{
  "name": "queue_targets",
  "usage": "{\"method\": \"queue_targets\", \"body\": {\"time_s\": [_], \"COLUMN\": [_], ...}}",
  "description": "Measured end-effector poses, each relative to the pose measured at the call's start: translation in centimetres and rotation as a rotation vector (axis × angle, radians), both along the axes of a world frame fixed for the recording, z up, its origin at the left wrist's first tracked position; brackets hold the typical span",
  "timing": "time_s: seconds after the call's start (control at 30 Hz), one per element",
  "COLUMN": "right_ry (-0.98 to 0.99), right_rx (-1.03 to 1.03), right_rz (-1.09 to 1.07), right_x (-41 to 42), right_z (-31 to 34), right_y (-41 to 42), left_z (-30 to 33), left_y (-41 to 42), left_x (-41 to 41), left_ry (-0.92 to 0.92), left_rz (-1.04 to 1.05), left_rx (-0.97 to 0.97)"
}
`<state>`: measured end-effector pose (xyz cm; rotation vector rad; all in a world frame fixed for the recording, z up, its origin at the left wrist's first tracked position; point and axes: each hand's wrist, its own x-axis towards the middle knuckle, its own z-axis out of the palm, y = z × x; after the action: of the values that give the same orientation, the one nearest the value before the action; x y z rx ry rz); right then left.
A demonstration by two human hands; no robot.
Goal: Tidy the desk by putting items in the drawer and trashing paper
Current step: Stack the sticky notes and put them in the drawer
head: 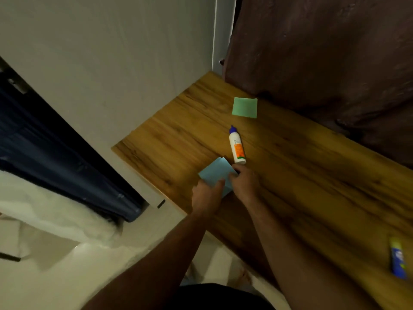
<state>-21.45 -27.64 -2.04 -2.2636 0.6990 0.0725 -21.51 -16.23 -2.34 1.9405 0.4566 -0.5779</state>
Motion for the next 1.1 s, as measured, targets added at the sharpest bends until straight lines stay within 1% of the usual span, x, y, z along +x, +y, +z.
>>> {"method": "queue_targets", "body": {"time_s": [0.07, 0.17, 0.33, 0.4, 0.5, 0.63, 0.77, 0.83, 0.9, 1.0, 1.1], "right_ry": [0.005, 0.013, 0.034, 0.038, -0.002, -0.089, -0.157, -0.194, -0.232, -0.306, -0.325], "right_rx": [-0.049, -0.066, -0.010, 0.047, 0.207, 0.338, 0.413, 0.416, 0.408, 0.341, 0.277], "right_rz": [-0.015, -0.032, -0.058, -0.076, -0.118, -0.175, -0.199, -0.197, -0.190, -0.167, -0.174], "right_x": [0.3, 0.5, 1.0, 1.2, 1.5, 2.0, 2.7, 3.4, 4.6, 6.6, 9.1], "right_z": [-0.1, -0.2, -0.4, -0.5, -0.7, -0.4, 0.4, 0.7, 1.3, 2.0, 2.9], "right_y": [0.4, 0.6, 0.7, 1.0, 1.7, 2.7, 2.8, 2.6, 2.4, 1.7, 0.5], "left_z": [-0.2, -0.3, 0.0, 0.2, 0.6, 1.0, 1.4, 1.6, 2.0, 2.6, 3.0], "left_y": [0.4, 0.9, 1.7, 2.1, 3.1, 3.9, 4.4, 4.3, 4.1, 3.5, 2.5], "left_x": [0.6, 1.1, 2.3, 2.8, 3.8, 4.5, 5.1, 5.8, 7.1, 9.8, 13.2], "left_ry": [0.025, 0.025, -0.016, -0.010, -0.009, -0.164, -0.303, -0.355, -0.412, -0.487, -0.500], "left_rz": [-0.032, -0.059, -0.092, -0.103, -0.069, -0.071, -0.100, -0.099, -0.104, -0.149, -0.205], "left_rx": [-0.032, -0.066, -0.008, 0.034, 0.089, 0.108, 0.034, -0.010, -0.003, -0.007, -0.019]}}
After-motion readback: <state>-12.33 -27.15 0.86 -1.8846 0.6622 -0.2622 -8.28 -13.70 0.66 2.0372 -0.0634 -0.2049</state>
